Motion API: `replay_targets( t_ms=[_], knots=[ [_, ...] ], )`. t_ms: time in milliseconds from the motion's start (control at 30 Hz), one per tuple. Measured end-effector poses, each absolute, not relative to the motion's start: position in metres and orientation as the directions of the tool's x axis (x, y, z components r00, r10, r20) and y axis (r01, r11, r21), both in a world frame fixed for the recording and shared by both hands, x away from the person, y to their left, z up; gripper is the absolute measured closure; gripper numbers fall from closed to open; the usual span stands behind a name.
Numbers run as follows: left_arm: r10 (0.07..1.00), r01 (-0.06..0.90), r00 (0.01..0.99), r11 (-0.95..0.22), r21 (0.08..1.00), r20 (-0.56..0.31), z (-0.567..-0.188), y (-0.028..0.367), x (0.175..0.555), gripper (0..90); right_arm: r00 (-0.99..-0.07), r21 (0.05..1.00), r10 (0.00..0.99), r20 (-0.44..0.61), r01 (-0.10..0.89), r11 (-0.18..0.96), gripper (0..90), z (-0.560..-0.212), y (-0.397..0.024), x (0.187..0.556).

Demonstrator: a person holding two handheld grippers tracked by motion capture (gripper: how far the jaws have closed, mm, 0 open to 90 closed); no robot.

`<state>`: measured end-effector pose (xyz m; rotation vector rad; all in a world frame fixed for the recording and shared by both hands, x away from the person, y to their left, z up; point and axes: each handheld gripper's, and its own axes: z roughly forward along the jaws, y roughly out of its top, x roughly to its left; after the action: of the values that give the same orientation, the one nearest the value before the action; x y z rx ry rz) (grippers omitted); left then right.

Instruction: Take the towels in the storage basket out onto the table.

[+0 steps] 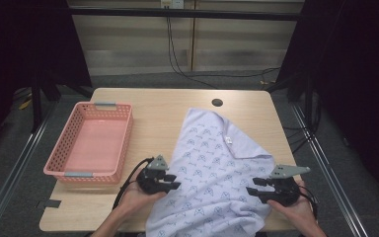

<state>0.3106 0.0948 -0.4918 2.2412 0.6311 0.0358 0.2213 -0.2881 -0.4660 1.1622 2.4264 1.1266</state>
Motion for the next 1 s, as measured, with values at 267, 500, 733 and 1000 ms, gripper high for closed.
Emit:
replay_targets(
  t_ms=[267,500,733,1000],
  knots=[
    [0.484,0.386,0.873,-0.612,0.691,-0.059,-0.497,0.096,0.315,86.3,-0.649,0.685,0.753,0.106,0.597,0.418,48.7,-0.481,-0.284,0.247],
    [0.475,0.410,0.874,-0.604,0.683,-0.105,-0.496,0.129,0.274,89.2,-0.666,0.647,0.738,0.108,0.611,0.456,47.2,-0.491,-0.274,0.247],
    [0.451,0.433,0.878,-0.609,0.665,-0.159,-0.493,0.149,0.238,89.2,-0.713,0.638,0.700,0.049,0.561,0.527,69.1,-0.492,-0.259,0.243],
    [0.358,0.409,0.909,-0.671,0.618,-0.213,-0.487,0.153,0.209,88.6,-0.771,0.594,0.628,0.103,0.554,0.584,86.4,-0.487,-0.259,0.202]
  ],
)
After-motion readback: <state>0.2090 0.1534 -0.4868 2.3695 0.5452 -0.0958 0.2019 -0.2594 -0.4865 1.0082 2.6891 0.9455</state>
